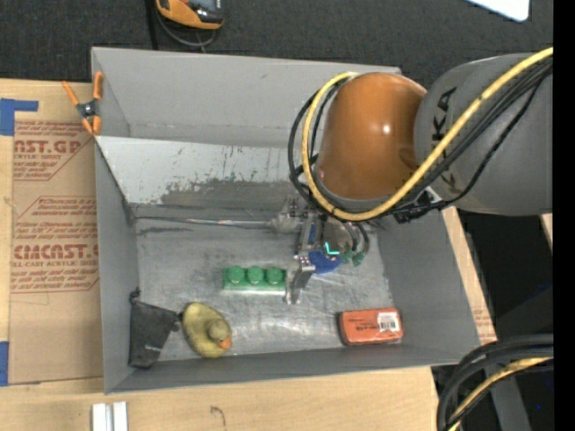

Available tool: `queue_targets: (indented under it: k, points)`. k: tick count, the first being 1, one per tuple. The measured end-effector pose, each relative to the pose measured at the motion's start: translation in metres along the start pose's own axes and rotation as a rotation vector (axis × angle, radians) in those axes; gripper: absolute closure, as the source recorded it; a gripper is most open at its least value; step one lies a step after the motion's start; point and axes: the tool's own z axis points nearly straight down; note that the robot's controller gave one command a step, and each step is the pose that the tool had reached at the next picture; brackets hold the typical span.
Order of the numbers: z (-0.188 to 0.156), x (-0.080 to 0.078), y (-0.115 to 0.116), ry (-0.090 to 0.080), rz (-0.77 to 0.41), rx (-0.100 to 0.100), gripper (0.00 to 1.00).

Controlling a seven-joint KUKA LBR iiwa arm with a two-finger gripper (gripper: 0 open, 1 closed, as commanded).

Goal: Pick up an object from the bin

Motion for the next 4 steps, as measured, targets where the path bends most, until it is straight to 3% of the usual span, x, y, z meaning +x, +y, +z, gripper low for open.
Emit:
queue_targets:
  k: [1,2,3,4]
  points:
    - [-0.004,-0.002,0.000,-0.008,0.001,-0.001,0.00]
    - [0.051,-0.018,0.001,-0.015,0.033,-0.002,0.00]
    - [0.087,-0.025,0.002,-0.003,0.115,0.000,0.00]
    - [0.074,-0.035,0.003,-0.009,0.149,-0.001,0.00]
